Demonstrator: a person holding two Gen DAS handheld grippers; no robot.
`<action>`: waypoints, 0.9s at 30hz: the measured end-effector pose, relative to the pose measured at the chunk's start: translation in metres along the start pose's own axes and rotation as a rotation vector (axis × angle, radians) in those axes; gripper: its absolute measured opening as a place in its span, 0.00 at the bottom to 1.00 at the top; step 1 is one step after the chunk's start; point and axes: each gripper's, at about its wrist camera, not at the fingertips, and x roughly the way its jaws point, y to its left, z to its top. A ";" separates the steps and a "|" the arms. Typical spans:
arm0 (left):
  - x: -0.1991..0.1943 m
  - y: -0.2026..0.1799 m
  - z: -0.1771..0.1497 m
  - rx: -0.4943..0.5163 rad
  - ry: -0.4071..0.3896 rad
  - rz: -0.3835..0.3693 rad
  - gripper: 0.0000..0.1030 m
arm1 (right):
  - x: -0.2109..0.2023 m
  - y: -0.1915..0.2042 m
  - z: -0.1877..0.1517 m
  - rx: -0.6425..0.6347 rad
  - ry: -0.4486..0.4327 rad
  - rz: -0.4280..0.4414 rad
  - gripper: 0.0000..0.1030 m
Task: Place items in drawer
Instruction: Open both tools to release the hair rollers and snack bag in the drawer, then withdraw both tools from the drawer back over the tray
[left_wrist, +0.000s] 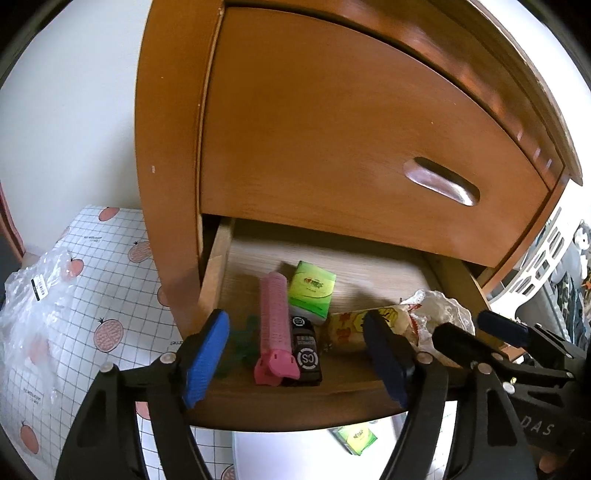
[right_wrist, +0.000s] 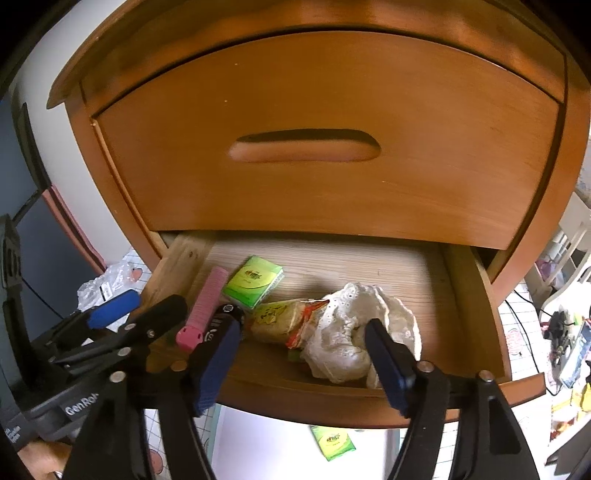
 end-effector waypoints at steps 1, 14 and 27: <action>0.000 0.000 0.000 0.001 -0.002 0.007 0.74 | 0.000 -0.001 0.000 0.000 0.000 -0.002 0.79; -0.010 0.008 0.000 -0.018 -0.072 0.094 1.00 | -0.006 -0.004 -0.006 -0.012 -0.016 -0.020 1.00; -0.021 0.009 -0.004 -0.035 -0.106 0.104 1.00 | -0.014 -0.010 -0.011 -0.001 -0.023 -0.035 1.00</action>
